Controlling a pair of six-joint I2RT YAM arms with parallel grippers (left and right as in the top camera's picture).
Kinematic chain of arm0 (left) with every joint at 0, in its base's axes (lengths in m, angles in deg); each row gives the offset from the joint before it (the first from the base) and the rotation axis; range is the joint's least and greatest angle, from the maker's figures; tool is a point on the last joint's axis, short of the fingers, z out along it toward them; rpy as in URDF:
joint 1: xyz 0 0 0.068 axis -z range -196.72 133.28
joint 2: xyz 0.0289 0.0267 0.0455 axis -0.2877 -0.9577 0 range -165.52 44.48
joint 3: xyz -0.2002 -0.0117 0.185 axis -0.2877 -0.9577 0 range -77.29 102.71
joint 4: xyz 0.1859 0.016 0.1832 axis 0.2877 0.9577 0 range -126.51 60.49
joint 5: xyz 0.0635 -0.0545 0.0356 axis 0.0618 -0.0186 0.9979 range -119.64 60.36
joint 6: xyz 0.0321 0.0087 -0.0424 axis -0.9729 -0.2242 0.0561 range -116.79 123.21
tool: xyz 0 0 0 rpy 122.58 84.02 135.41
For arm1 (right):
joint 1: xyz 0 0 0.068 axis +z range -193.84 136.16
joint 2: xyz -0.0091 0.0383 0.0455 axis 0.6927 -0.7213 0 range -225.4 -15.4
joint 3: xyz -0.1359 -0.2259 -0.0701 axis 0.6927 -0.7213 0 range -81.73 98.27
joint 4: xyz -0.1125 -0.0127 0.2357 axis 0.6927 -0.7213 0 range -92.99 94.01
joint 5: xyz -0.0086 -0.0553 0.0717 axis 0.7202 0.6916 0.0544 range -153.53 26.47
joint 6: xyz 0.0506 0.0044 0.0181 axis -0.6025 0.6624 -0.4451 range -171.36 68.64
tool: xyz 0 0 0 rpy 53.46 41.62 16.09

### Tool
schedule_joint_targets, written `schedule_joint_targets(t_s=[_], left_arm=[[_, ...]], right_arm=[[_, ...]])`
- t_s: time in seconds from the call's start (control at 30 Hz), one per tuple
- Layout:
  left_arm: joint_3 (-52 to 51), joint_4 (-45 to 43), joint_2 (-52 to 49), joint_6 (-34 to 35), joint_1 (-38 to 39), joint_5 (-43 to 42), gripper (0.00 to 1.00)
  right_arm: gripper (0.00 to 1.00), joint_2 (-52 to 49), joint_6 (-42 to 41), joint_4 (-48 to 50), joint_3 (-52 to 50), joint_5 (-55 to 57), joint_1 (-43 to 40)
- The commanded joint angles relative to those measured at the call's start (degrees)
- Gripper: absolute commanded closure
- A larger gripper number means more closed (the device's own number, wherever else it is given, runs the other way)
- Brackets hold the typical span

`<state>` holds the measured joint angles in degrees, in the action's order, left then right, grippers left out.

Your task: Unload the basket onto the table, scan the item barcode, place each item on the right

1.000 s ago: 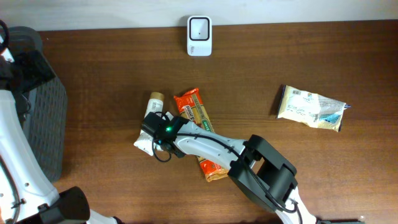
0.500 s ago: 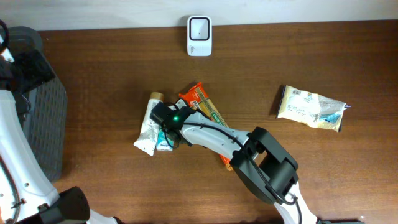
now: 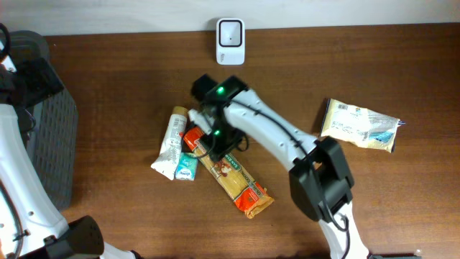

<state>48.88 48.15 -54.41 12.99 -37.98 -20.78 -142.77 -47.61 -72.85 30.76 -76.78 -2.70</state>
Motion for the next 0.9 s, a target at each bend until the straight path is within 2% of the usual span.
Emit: schedule_joint_targets(t_s=[0.0, 0.03, 0.07, 0.17, 0.23, 0.33, 0.43, 0.47, 0.53, 0.57, 0.6, 0.63, 0.7, 0.8, 0.87], left_arm=[[0.4, 0.1, 0.3, -0.9, -0.2, 0.2, 0.01], [0.4, 0.1, 0.3, -0.9, -0.2, 0.2, 0.01], [0.4, 0.1, 0.3, -0.9, -0.2, 0.2, 0.01], [0.4, 0.1, 0.3, -0.9, -0.2, 0.2, 0.01], [0.4, 0.1, 0.3, -0.9, -0.2, 0.2, 0.01], [0.4, 0.1, 0.3, -0.9, -0.2, 0.2, 0.01], [0.4, 0.1, 0.3, -0.9, -0.2, 0.2, 0.01], [0.4, 0.1, 0.3, -0.9, -0.2, 0.2, 0.01], [0.4, 0.1, 0.3, -0.9, -0.2, 0.2, 0.01], [0.4, 0.1, 0.3, -0.9, -0.2, 0.2, 0.01], [0.4, 0.1, 0.3, -0.9, -0.2, 0.2, 0.01], [0.4, 0.1, 0.3, -0.9, -0.2, 0.2, 0.01], [0.4, 0.1, 0.3, -0.9, -0.2, 0.2, 0.01], [0.4, 0.1, 0.3, -0.9, -0.2, 0.2, 0.01], [0.4, 0.1, 0.3, -0.9, -0.2, 0.2, 0.01]], right_arm=[[0.3, 0.5, -4.2, 3.4, -2.5, 17.2, 8.5], [0.23, 0.5, -6.2, 5.9, -5.2, 23.1, 11.4], [0.23, 0.5, -7.7, 8.0, -7.3, 27.5, 13.0], [0.23, 0.5, -8.8, 17.6, -16.0, 39.5, 15.8], [0.27, 0.5, -8.8, 21.8, -19.8, 46.4, 15.7], [0.72, 0.5, -8.8, 23.4, -20.5, 48.5, 15.5], [0.92, 0.5, -8.8, 23.8, -20.4, 48.5, 15.3], [0.96, 0.5, -10.0, 23.5, -20.3, 48.4, 15.3], [0.96, 1.2, -10.3, 17.5, -14.8, 39.7, 15.0], [0.96, 2.1, -9.8, 12.2, -9.3, 31.5, 13.8], [0.96, 2.9, -7.8, 7.8, -4.6, 21.8, 11.8], [0.96, 3.2, -4.0, 3.6, 0.3, 6.4, 7.8], [0.96, 2.7, 0.9, 3.8, -0.1, -16.2, 0.0], [0.95, 0.4, 1.0, 8.7, -7.6, -22.0, -7.2], [0.84, 0.4, 0.4, 11.4, -11.3, -15.5, -8.3]])
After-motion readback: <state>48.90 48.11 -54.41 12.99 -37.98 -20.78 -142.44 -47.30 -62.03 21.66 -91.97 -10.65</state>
